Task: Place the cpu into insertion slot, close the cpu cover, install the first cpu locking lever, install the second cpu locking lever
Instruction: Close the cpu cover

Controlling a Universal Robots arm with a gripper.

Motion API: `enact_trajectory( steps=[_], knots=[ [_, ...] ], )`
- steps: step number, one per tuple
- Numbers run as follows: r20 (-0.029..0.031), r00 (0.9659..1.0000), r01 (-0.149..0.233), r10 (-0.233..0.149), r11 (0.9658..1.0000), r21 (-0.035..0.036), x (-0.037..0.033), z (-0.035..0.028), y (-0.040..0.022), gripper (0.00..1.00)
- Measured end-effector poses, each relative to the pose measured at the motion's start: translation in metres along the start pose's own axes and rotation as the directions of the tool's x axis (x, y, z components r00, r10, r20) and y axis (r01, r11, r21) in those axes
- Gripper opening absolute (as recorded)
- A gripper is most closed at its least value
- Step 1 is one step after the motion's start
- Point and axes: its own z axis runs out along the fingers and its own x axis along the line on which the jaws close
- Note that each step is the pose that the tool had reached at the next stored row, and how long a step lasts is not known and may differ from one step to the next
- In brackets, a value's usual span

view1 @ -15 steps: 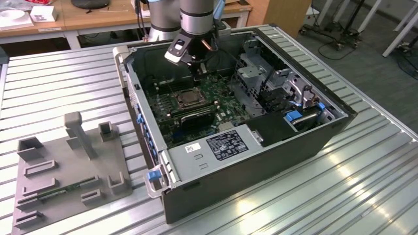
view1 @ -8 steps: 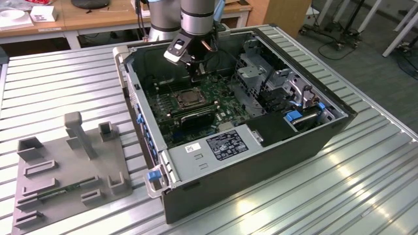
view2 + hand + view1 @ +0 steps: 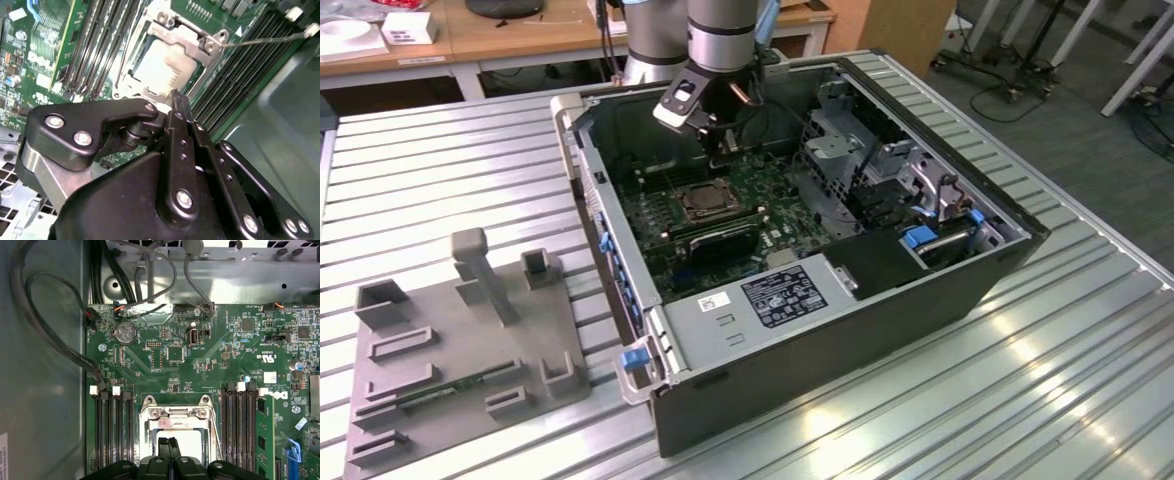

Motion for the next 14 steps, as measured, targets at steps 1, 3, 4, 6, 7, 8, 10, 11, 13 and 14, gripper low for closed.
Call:
enact_trajectory(
  steps=[1,3,4,6,7,8,10,11,13,14],
  knots=[
    [0.0002,1.0,0.0,0.0,1.0,0.0001,-0.0001,-0.0001,-0.0027,0.11],
    [0.0003,1.0,0.0,0.0,1.0,0.0,-0.0003,0.0,-0.0093,0.11],
    [0.0002,1.0,0.0,0.0,1.0,-0.0001,-0.0003,0.0001,-0.0125,0.11],
    [0.0003,1.0,0.0,0.0,1.0,-0.0001,-0.0005,0.0003,-0.0192,0.11],
    [0.0002,1.0,0.0,0.0,1.0,-0.0002,-0.0006,0.0003,-0.0224,0.11],
    [0.0002,1.0,0.0,0.0,1.0,-0.0002,-0.0007,0.0004,-0.0254,0.11],
    [0.0002,1.0,0.0,0.0,1.0,-0.0002,-0.0012,0.0005,-0.0303,0.11],
    [0.0003,1.0,0.0,0.0,1.0,-0.0002,-0.0017,0.0006,-0.0325,0.11],
    [0.0008,1.0,0.0,0.0,1.0,-0.0001,-0.0029,0.0007,-0.0359,0.11],
    [0.0011,1.0,0.0,0.0,1.0,-0.0001,-0.0037,0.0008,-0.0374,0.11]
  ],
)
